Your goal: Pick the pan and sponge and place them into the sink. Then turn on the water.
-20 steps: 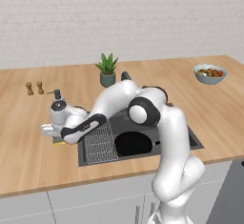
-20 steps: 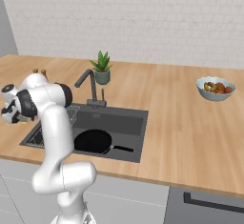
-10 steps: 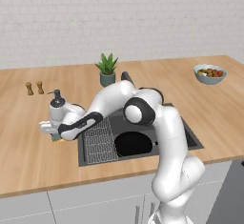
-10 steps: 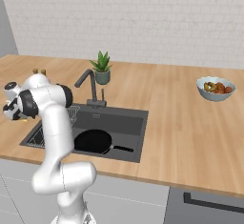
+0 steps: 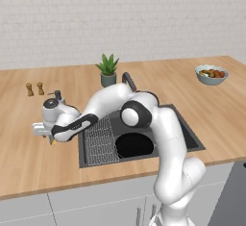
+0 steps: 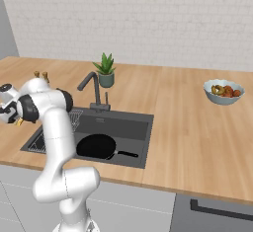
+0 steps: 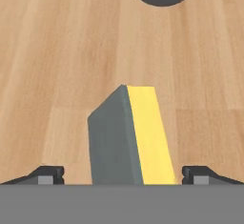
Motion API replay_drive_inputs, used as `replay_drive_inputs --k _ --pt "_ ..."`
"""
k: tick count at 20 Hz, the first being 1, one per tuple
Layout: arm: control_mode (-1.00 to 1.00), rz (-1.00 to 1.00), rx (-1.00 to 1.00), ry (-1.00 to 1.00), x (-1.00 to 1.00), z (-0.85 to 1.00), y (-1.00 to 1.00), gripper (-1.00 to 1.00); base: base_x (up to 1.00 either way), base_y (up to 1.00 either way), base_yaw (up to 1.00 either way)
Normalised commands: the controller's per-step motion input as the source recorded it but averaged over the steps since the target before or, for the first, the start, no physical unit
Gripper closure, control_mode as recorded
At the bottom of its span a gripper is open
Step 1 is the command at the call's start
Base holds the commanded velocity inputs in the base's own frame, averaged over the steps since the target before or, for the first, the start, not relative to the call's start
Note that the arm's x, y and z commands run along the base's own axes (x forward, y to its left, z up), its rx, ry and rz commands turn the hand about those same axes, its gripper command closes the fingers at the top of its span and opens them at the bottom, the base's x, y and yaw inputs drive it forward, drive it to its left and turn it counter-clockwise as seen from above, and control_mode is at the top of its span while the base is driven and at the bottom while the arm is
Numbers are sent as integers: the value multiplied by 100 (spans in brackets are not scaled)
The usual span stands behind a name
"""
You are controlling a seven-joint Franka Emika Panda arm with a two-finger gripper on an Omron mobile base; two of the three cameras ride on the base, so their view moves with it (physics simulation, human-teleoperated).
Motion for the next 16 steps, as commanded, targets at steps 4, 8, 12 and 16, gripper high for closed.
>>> replay_drive_inputs --k 4,8,12,16 --pt "-100 3 0 0 4 -27 3 100 0 0 0" --pt "-100 0 0 0 1 -8 -13 100 0 0 0" --pt "-100 0 0 -3 0 -1 -14 100 0 0 0" --pt "-100 0 0 -10 -22 34 -21 100 0 0 0"
